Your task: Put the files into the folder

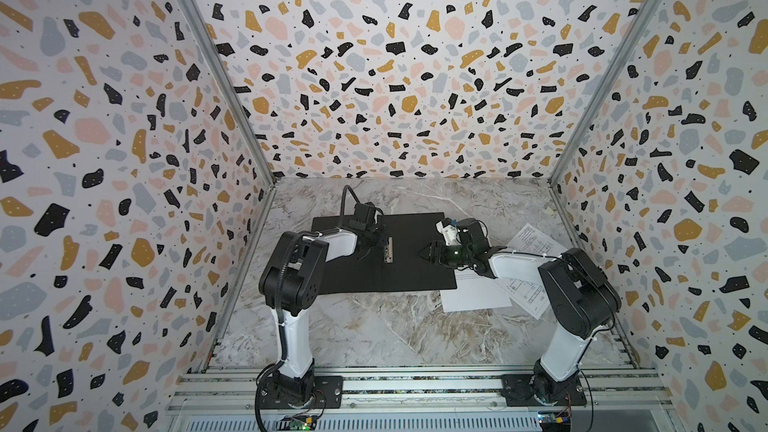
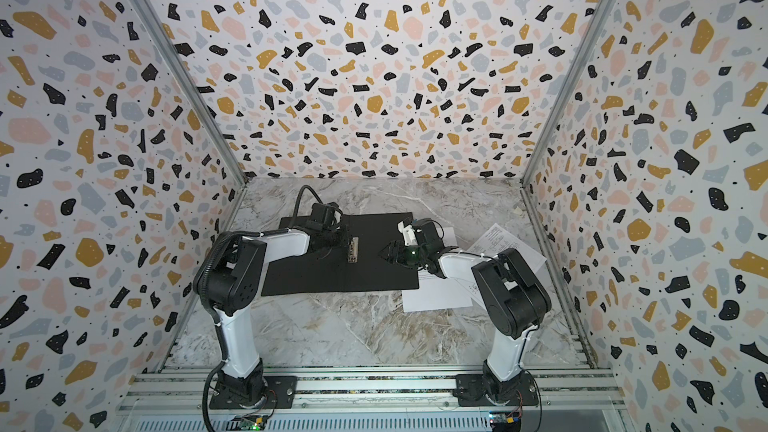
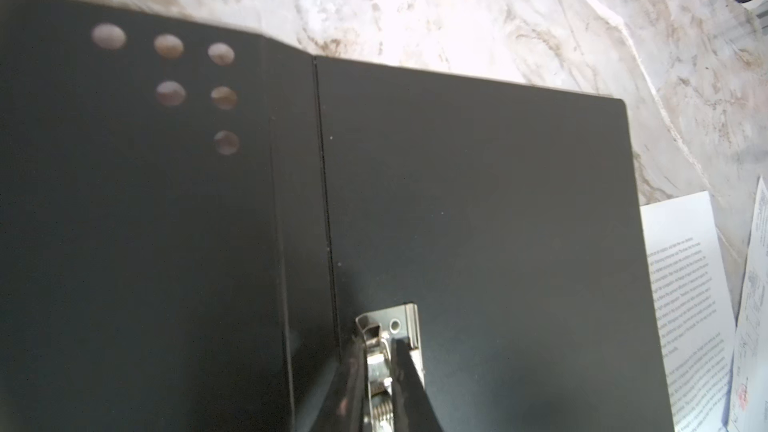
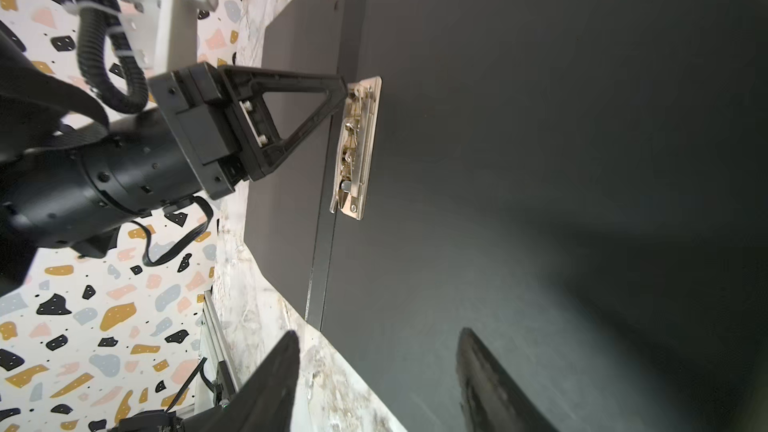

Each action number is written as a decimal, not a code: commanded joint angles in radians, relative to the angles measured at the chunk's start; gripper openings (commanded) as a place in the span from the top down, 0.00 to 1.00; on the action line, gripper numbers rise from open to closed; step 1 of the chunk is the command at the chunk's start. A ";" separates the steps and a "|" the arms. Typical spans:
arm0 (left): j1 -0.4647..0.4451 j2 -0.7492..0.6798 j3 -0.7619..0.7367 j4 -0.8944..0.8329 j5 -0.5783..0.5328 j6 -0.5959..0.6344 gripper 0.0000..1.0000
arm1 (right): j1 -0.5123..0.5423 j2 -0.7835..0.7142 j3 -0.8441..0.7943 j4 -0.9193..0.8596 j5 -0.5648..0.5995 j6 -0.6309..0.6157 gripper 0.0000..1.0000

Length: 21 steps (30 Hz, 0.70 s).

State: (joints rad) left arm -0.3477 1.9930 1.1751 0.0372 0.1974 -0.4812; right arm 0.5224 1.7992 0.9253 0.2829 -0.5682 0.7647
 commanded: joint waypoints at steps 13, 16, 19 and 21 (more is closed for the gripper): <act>0.007 0.015 -0.027 0.017 0.017 -0.053 0.90 | 0.064 0.078 0.086 0.051 -0.032 0.091 0.42; 0.006 0.012 -0.044 0.023 0.014 -0.069 0.91 | 0.091 0.113 0.122 0.051 -0.048 0.110 0.44; 0.007 0.009 -0.055 0.028 0.012 -0.079 0.91 | 0.116 0.158 0.163 0.050 -0.065 0.124 0.48; 0.007 0.005 -0.062 0.029 0.007 -0.085 0.92 | 0.129 0.183 0.184 0.047 -0.068 0.130 0.51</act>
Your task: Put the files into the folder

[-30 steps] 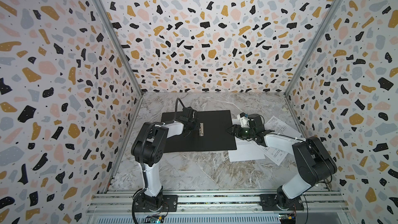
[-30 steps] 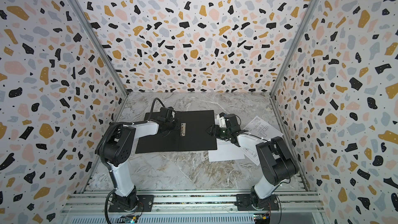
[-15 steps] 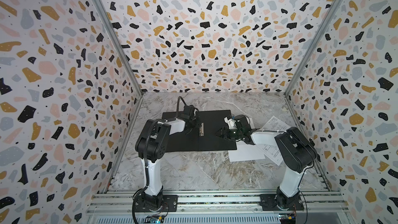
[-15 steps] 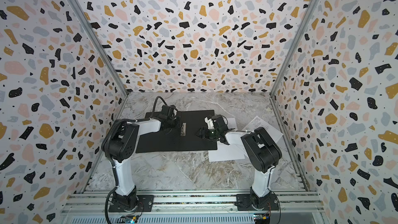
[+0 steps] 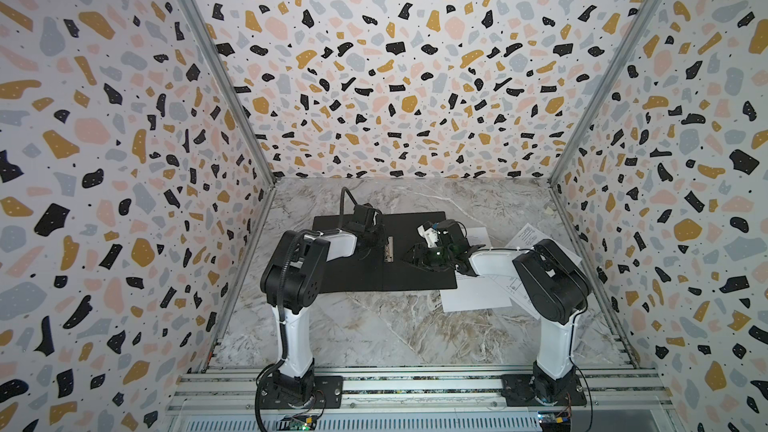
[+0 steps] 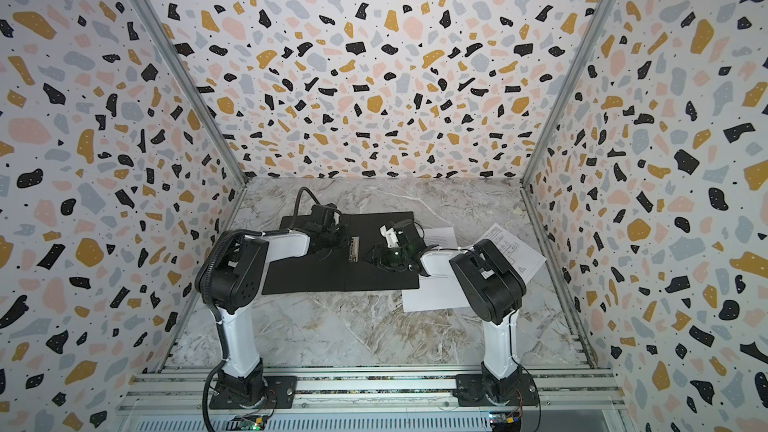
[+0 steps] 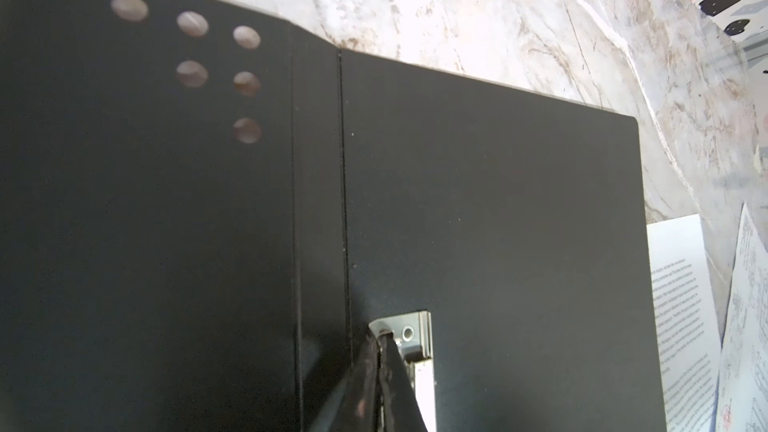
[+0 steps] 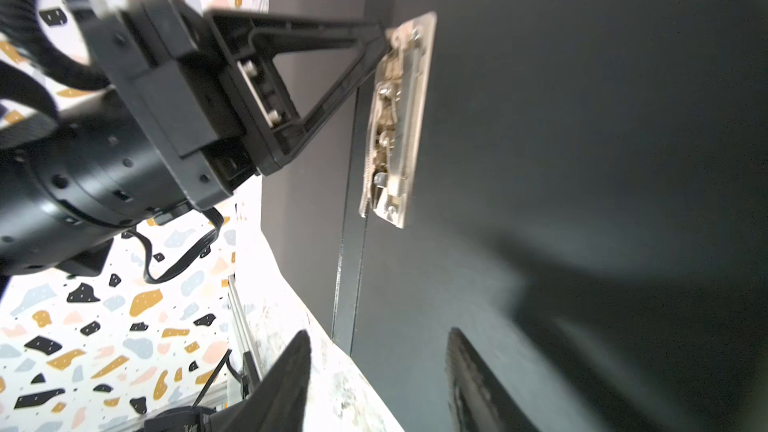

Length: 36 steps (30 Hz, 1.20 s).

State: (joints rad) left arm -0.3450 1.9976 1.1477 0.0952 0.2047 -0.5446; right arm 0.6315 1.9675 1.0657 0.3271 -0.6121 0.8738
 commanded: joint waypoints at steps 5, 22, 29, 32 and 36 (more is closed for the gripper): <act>0.004 -0.018 -0.053 -0.023 -0.011 -0.045 0.92 | 0.039 0.067 0.091 -0.001 -0.043 0.040 0.59; 0.003 -0.042 -0.099 0.001 -0.008 -0.051 0.92 | 0.044 0.203 0.249 -0.079 -0.038 0.037 0.78; 0.004 -0.045 -0.104 0.011 0.000 -0.058 0.93 | 0.042 0.227 0.278 -0.085 -0.041 0.048 0.79; 0.003 -0.045 -0.110 0.015 0.001 -0.057 0.93 | 0.041 0.235 0.284 -0.086 -0.039 0.049 0.80; 0.004 -0.043 -0.122 0.024 0.001 -0.058 0.93 | 0.041 0.245 0.294 -0.085 -0.040 0.050 0.82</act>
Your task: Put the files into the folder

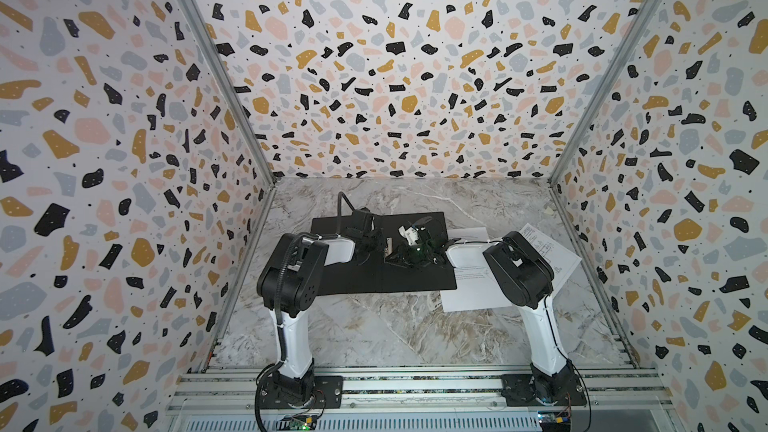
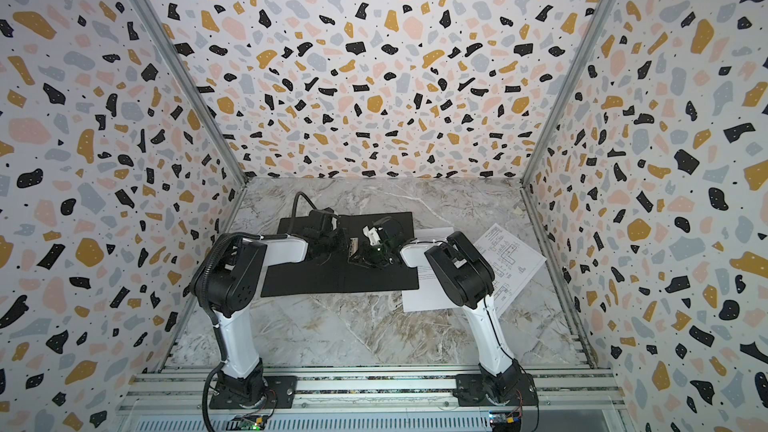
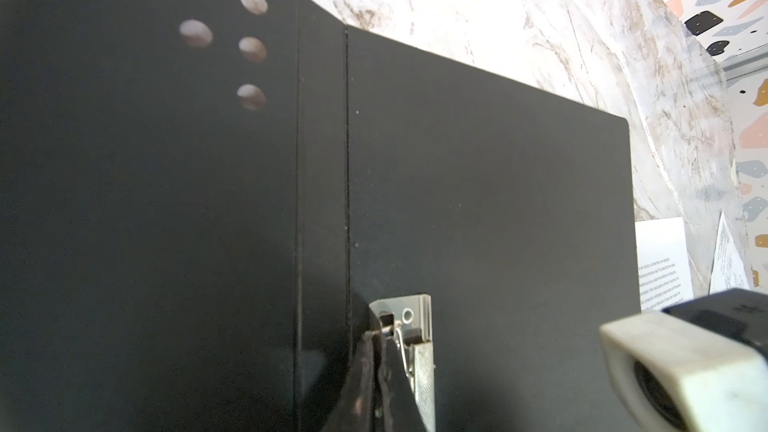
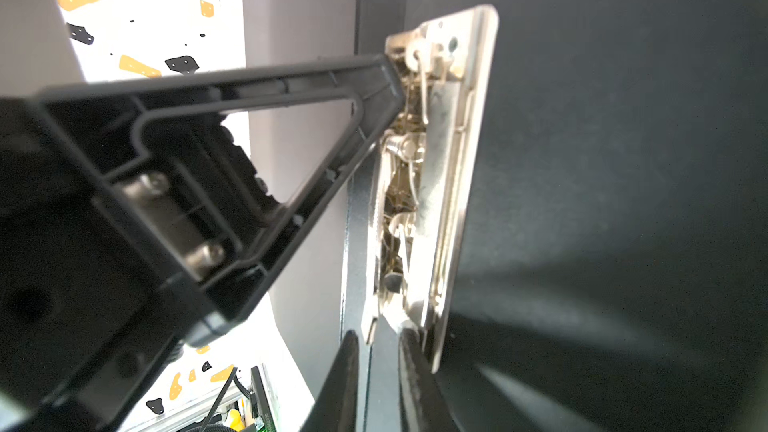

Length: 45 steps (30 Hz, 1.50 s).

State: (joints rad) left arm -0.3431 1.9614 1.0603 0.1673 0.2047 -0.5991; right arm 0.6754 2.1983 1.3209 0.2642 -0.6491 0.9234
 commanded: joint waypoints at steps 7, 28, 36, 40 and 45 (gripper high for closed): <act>0.001 -0.005 -0.037 -0.045 0.004 0.002 0.94 | -0.010 0.026 0.052 -0.026 -0.007 0.002 0.83; 0.004 0.032 -0.011 -0.076 0.022 0.057 0.95 | -0.025 0.050 0.041 -0.081 0.000 -0.043 0.97; 0.007 0.062 0.002 -0.077 0.051 0.080 0.96 | -0.042 0.051 0.000 -0.095 0.013 -0.081 1.00; 0.007 0.071 0.003 -0.082 0.047 0.090 0.96 | -0.048 0.049 -0.018 -0.110 0.032 -0.100 1.00; 0.007 0.084 0.008 -0.092 0.045 0.103 0.96 | -0.048 0.046 -0.030 -0.125 0.058 -0.118 1.00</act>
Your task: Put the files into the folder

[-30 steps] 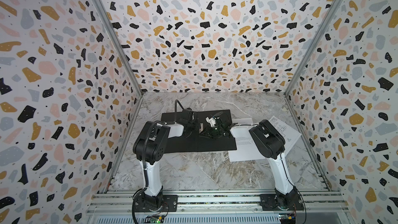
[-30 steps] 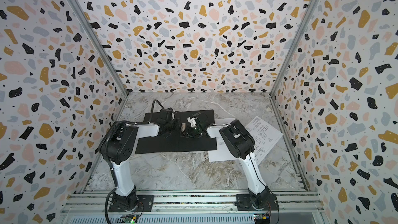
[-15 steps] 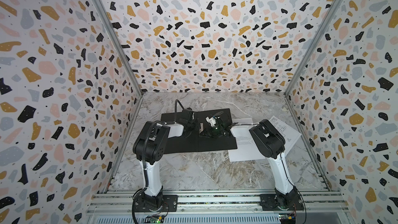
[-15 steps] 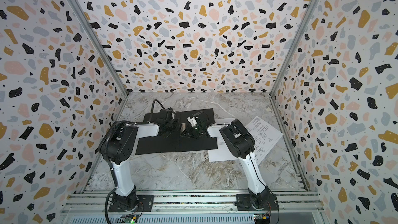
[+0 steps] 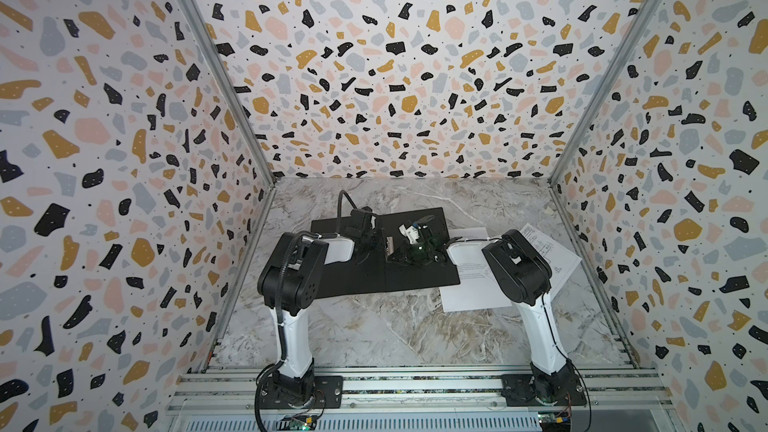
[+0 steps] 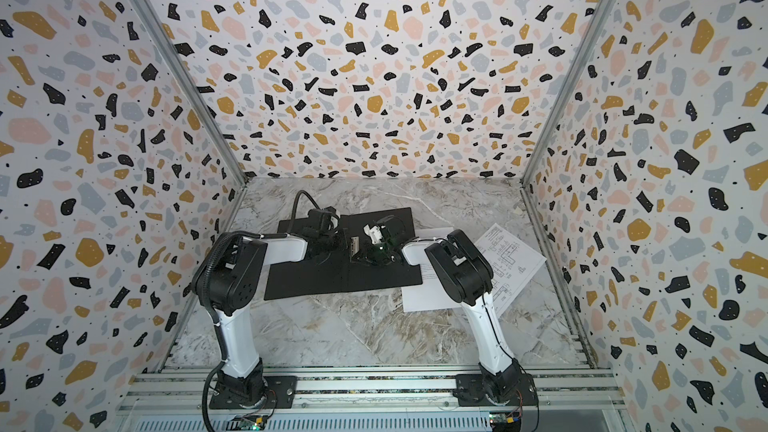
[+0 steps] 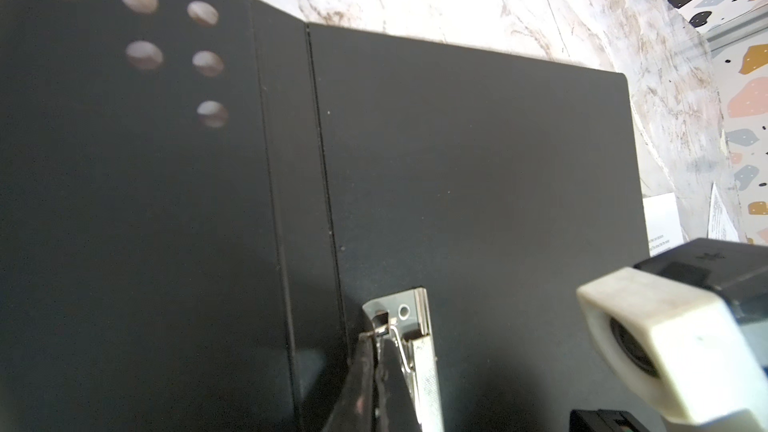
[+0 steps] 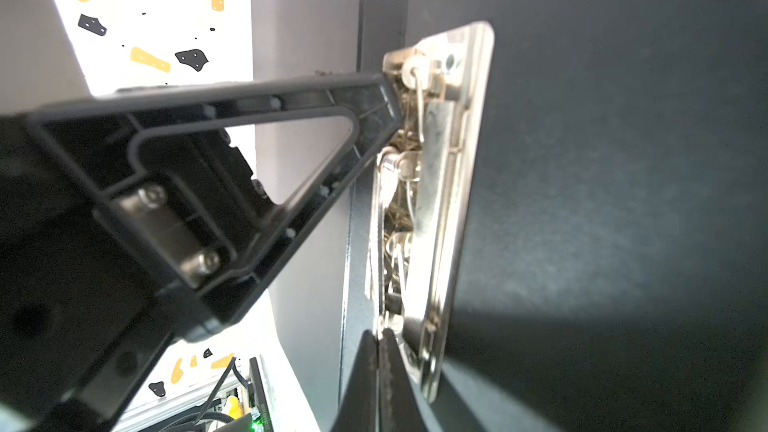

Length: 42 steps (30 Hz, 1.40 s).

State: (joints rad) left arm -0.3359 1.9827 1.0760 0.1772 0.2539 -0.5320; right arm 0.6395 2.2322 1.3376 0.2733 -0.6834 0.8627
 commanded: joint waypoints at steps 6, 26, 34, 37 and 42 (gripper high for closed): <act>0.000 0.079 0.001 -0.121 -0.010 0.051 0.96 | -0.020 -0.012 -0.072 -0.117 0.105 -0.048 1.00; 0.000 0.082 0.007 -0.114 0.008 0.051 0.96 | -0.027 -0.060 -0.077 -0.049 0.035 -0.017 1.00; 0.000 0.078 0.010 -0.122 0.001 0.053 0.96 | -0.028 -0.074 -0.046 -0.048 0.024 -0.017 0.99; 0.001 0.080 0.014 -0.125 0.002 0.052 0.96 | -0.028 -0.083 -0.037 -0.045 0.018 -0.015 0.97; 0.000 0.082 0.019 -0.129 -0.003 0.048 0.96 | -0.030 -0.088 -0.008 -0.051 -0.005 -0.012 0.87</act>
State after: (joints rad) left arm -0.3378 2.0052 1.1057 0.1757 0.2821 -0.5083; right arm 0.6170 2.1895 1.3071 0.2935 -0.6983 0.8780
